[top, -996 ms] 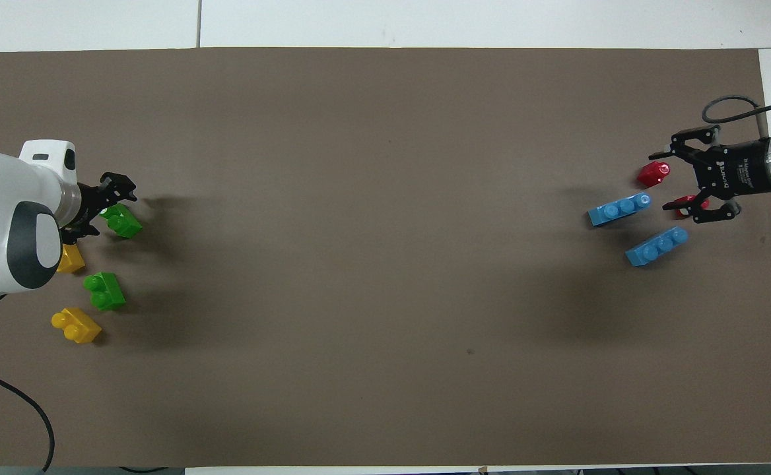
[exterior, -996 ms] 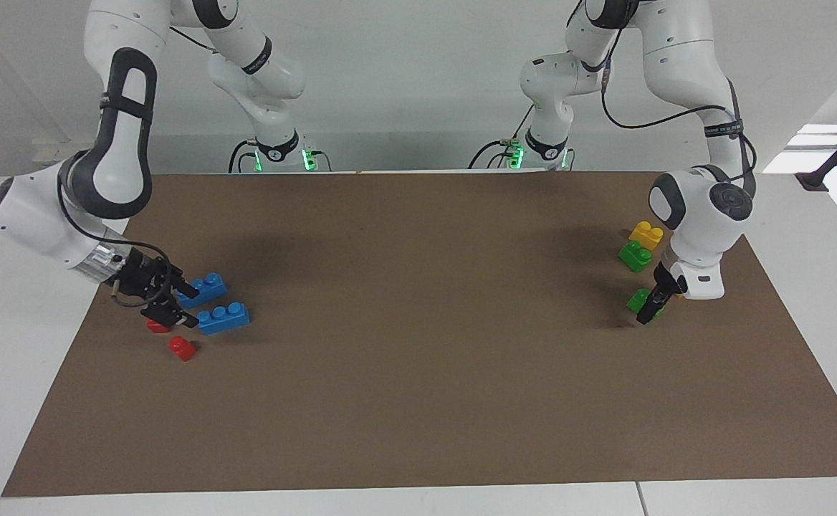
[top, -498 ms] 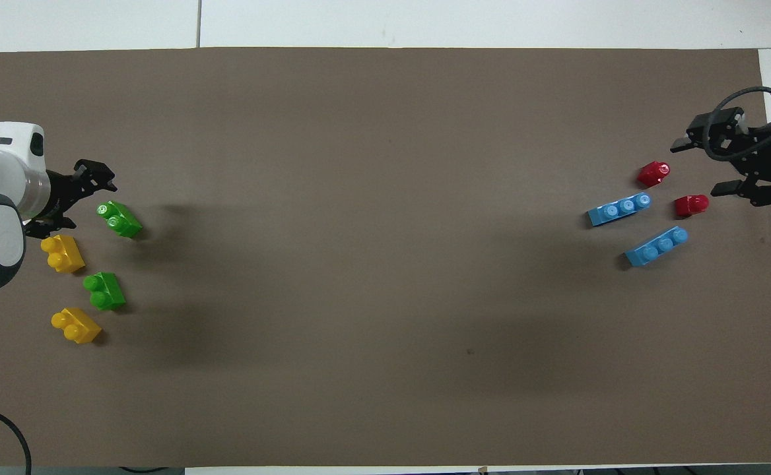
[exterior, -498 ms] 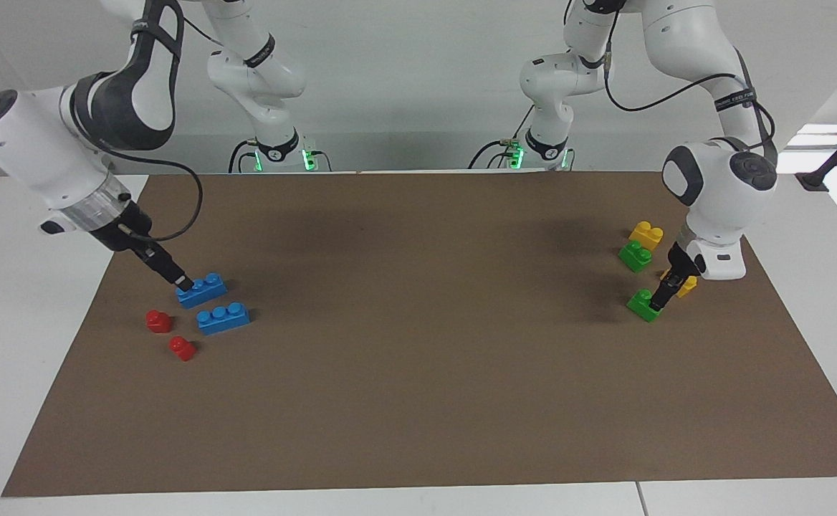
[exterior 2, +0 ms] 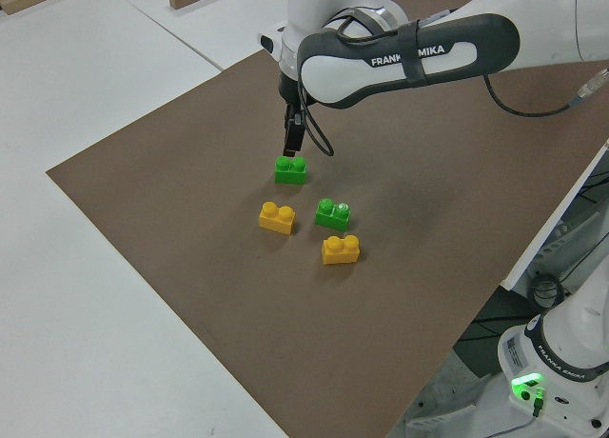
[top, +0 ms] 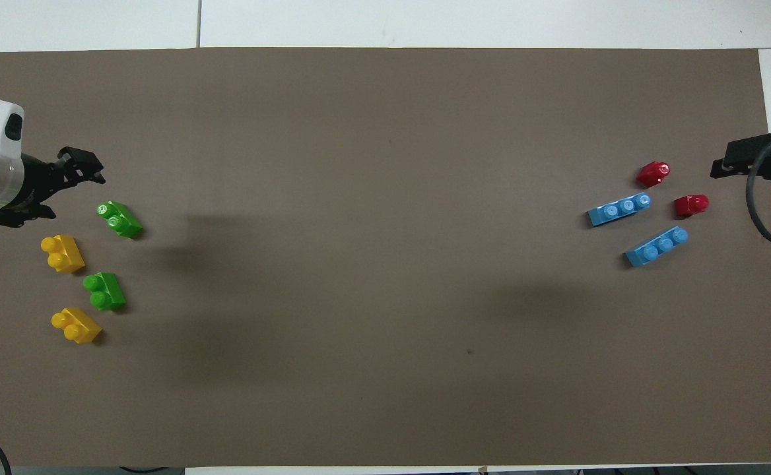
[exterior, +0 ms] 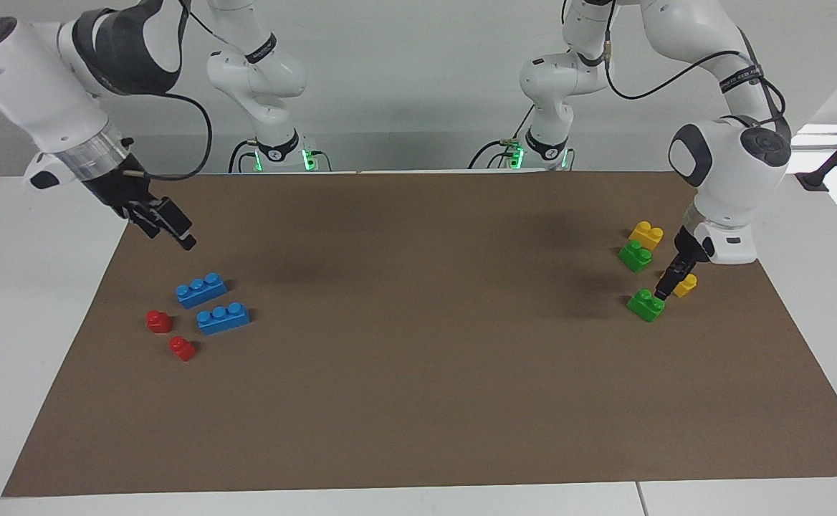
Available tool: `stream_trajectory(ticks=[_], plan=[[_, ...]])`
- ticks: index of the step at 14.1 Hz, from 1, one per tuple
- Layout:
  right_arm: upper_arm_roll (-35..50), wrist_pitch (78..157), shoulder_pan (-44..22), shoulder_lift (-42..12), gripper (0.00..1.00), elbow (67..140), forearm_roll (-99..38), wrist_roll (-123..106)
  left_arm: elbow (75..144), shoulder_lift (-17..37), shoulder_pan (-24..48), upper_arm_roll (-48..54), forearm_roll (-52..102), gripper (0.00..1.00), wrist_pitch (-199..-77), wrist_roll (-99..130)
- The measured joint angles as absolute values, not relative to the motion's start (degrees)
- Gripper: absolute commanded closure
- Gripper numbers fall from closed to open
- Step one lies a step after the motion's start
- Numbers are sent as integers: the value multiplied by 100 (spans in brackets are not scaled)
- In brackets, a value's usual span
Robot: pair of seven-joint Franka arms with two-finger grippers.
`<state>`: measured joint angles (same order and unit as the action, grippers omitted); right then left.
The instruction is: Remove green block with left arm and hold with right
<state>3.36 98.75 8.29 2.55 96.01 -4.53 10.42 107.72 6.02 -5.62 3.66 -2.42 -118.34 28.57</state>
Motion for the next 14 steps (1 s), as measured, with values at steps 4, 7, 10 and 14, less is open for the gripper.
stream_trajectory(ticks=[4,7,10,14], plan=[[410,9514,679,553,0,9592,-94,198,10296,386,-536,367,-242,0,-11075,1687],[389,9364,711,627,0,9576,-89,-254,10236,85,-523,367,-242,0,-10670,772],[362,9212,720,627,0,9569,-89,-277,10231,-174,-485,402,-242,0,-10237,367],[356,9074,719,624,0,9569,-89,-211,10135,-407,-470,558,-240,0,-9684,248]])
